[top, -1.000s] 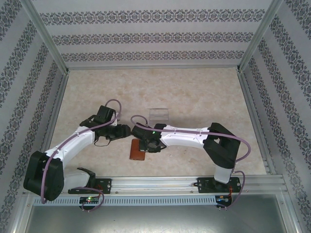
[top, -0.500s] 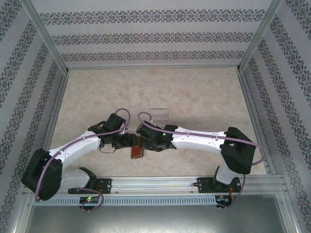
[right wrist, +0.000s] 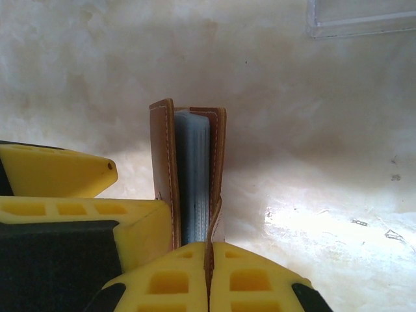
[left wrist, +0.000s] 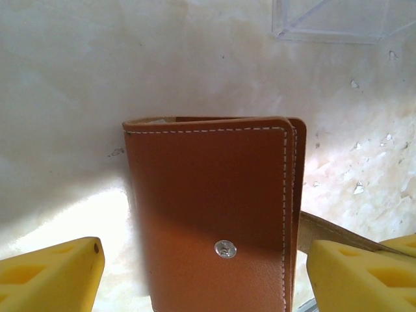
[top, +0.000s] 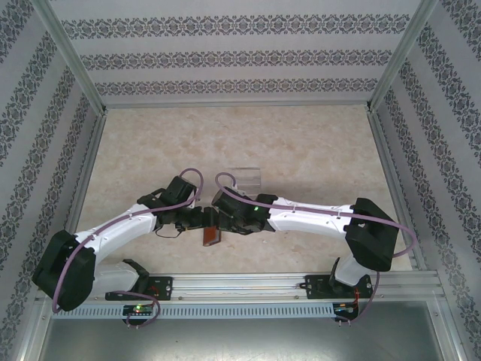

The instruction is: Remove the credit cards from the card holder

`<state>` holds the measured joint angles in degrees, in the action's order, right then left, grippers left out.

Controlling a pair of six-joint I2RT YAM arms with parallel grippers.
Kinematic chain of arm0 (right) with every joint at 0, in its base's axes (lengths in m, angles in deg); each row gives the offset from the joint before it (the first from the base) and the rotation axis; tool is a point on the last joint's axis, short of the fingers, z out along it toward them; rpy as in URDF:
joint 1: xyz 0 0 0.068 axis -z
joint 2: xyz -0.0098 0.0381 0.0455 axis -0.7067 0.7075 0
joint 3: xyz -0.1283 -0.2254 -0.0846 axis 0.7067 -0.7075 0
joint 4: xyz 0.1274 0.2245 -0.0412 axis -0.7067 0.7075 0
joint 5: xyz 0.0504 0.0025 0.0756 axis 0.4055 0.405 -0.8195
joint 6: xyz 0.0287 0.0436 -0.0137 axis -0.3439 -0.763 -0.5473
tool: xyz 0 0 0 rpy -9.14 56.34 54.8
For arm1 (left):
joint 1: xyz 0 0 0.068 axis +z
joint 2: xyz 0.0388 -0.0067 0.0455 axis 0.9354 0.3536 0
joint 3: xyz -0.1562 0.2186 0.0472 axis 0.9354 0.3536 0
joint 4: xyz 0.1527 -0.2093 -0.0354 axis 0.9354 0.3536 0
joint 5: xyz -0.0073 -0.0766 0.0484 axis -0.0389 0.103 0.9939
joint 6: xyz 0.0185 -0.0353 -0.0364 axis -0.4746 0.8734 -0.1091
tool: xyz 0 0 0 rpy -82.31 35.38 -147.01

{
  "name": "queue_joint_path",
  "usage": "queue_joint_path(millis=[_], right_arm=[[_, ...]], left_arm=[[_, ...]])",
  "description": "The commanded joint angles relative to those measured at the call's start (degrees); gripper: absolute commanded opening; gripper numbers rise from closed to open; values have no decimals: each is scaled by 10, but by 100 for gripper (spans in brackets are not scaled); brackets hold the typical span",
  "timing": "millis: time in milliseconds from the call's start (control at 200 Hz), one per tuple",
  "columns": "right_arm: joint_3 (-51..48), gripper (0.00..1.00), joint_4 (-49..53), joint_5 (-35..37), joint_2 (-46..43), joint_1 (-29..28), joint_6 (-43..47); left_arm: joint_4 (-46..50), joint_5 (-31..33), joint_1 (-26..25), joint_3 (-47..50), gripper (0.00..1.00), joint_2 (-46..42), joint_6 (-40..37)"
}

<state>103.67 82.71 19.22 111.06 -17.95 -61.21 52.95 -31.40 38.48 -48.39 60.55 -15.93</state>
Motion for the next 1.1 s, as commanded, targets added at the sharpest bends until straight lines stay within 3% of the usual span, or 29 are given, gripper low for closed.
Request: queue_joint_path(millis=[0, 1094], right_arm=[[-6, 1, -4, 14, -17, -7, -7], [-33, 0, 5, 28, -58, 9, 3]], left_arm=[[7, 17, -16, -9, 83, 15, -6], [157, 190, -28, -39, 70, -65, -17]])
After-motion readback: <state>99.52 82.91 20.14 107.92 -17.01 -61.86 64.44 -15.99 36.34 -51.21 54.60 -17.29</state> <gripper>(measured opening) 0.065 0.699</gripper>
